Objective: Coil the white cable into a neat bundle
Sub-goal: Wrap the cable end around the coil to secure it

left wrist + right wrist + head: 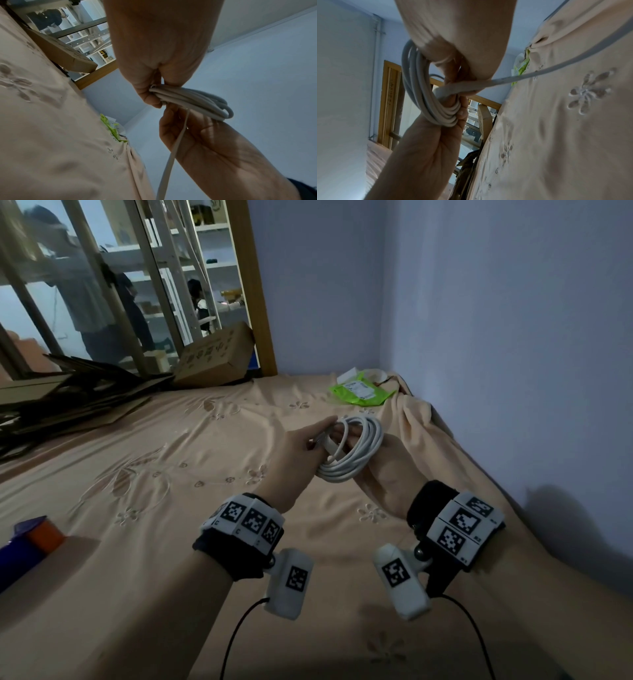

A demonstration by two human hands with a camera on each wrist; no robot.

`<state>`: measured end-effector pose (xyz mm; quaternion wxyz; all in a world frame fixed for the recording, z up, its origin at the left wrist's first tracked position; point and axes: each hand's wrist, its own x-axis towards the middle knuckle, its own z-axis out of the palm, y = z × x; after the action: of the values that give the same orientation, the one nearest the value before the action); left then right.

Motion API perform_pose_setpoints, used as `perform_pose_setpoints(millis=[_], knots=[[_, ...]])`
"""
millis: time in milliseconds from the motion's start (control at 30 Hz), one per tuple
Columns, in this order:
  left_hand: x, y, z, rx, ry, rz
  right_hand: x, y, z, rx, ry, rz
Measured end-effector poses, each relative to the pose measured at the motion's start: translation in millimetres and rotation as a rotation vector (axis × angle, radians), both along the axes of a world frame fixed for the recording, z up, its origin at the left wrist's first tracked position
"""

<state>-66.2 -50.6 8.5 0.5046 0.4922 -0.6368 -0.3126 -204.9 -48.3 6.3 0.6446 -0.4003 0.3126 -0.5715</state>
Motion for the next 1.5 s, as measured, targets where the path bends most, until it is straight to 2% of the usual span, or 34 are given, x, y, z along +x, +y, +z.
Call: perform_pose_setpoints(millis=[100,167,200,267,300,367,467,633,767,867,967,1167,1267,1400,1500], knots=[[2,-2,-2,-0.007,0.006,0.019,-5,2,3,0.036,-0.243,0.202],[1,-3,-2,-0.014,0.043,0.035,-6,0,3,0.064,-0.291,0.221],[0,-5,-2,-0.017,0.068,0.049,-6,0,3,0.063,-0.274,0.166],[1,-8,-1,-0.032,0.086,0.099,-8,-6,2,0.073,-0.109,0.01],[3,-10,0,-0.048,0.071,0.123,-10,-7,1,0.075,-0.055,-0.002],[5,-12,1,-0.088,0.008,0.16,-11,-8,4,0.058,0.028,0.044],[5,-10,3,-0.082,-0.032,0.153,-10,-10,4,-0.043,0.207,-0.021],[4,0,7,0.036,0.179,0.018,-11,-9,2,-0.127,0.286,-0.06],[2,5,13,0.06,0.226,-0.035,-18,-9,1,-0.229,0.442,-0.026],[2,7,18,0.069,0.194,-0.068,-23,-8,-1,-0.255,0.53,0.004],[1,9,21,0.095,0.186,-0.099,-27,-5,-3,-0.268,0.524,0.056],[1,12,26,0.169,0.175,-0.129,-28,5,4,-0.246,0.389,0.149],[0,14,30,0.178,0.108,-0.108,-29,5,6,-0.242,0.434,0.145],[-1,10,27,0.031,-0.046,-0.034,-30,7,6,-0.262,0.505,0.201],[-1,7,23,0.022,-0.048,-0.005,-27,7,4,-0.238,0.555,0.176]])
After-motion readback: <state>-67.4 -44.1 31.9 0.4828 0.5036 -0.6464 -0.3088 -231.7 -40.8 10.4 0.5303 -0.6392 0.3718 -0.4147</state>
